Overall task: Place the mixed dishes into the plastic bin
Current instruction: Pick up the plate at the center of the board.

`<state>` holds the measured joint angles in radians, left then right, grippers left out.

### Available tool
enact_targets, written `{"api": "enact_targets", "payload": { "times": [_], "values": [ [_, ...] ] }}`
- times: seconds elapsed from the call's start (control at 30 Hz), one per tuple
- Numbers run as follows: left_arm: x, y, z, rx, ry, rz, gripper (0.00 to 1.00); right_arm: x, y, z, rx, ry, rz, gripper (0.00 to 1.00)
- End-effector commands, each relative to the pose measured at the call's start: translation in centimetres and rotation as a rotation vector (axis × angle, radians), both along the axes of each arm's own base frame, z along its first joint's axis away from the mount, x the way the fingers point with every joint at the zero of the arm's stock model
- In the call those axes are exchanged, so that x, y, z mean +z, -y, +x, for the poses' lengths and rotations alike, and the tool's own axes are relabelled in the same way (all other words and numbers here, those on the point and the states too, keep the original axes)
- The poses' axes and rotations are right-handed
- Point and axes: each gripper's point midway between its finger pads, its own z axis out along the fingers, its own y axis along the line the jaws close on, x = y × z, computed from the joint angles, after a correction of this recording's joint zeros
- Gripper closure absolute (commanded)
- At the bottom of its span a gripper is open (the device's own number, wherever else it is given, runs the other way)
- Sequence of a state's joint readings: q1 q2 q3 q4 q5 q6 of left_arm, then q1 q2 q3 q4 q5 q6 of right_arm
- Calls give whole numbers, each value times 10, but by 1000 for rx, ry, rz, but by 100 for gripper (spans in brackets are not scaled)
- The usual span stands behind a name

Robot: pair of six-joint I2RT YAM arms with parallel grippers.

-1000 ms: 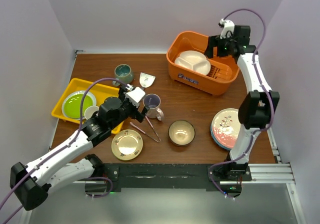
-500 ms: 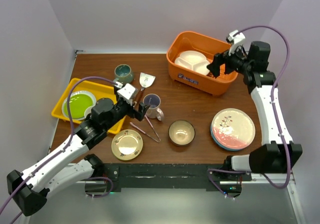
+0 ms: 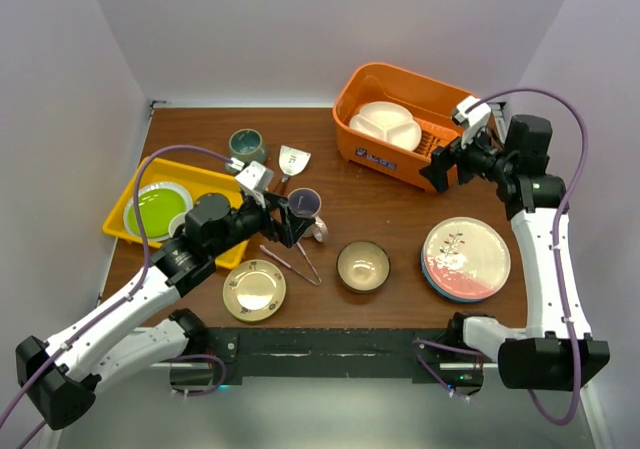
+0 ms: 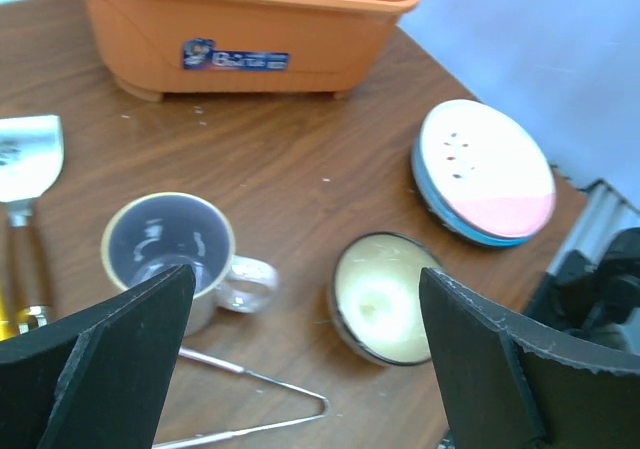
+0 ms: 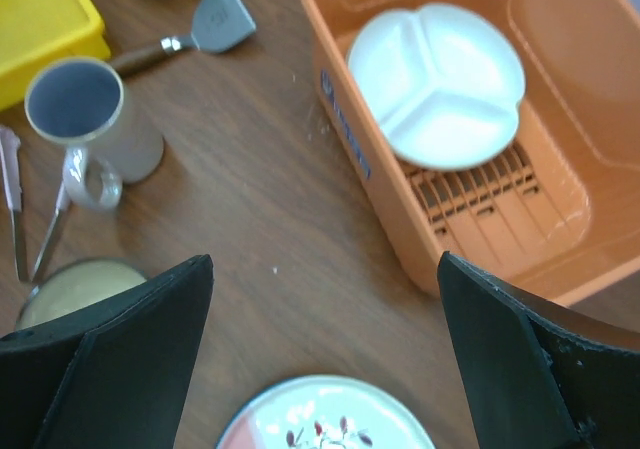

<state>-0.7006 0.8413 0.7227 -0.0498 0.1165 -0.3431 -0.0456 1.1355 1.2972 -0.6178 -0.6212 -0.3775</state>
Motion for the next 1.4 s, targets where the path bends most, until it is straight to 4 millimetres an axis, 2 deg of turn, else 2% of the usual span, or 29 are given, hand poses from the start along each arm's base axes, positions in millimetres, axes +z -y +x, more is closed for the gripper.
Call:
{"api": "enact_targets", "payload": {
  "times": [0.0, 0.37, 0.67, 0.87, 0.97, 1.13, 1.37],
  "values": [
    [34, 12, -12, -71, 9, -139, 0, -30, 18, -24, 5, -83, -72, 2],
    [33, 24, -25, -148, -56, -199, 0, -89, 75, -53, -48, -262, -158, 2],
    [24, 31, -27, -184, -91, -191, 0, -144, 147, -73, -161, -430, -207, 8],
    [19, 33, -26, -188, -104, -184, 0, -175, 186, -83, -230, -516, -250, 13],
    [16, 33, -26, -187, -110, -180, 0, -191, 198, -87, -238, -569, -231, 18],
    [10, 33, -26, -187, -122, -174, 0, -208, 202, -90, -220, -634, -195, 25],
    [6, 34, -27, -191, -131, -173, 0, -229, 207, -95, -218, -695, -187, 29]
  ]
}}
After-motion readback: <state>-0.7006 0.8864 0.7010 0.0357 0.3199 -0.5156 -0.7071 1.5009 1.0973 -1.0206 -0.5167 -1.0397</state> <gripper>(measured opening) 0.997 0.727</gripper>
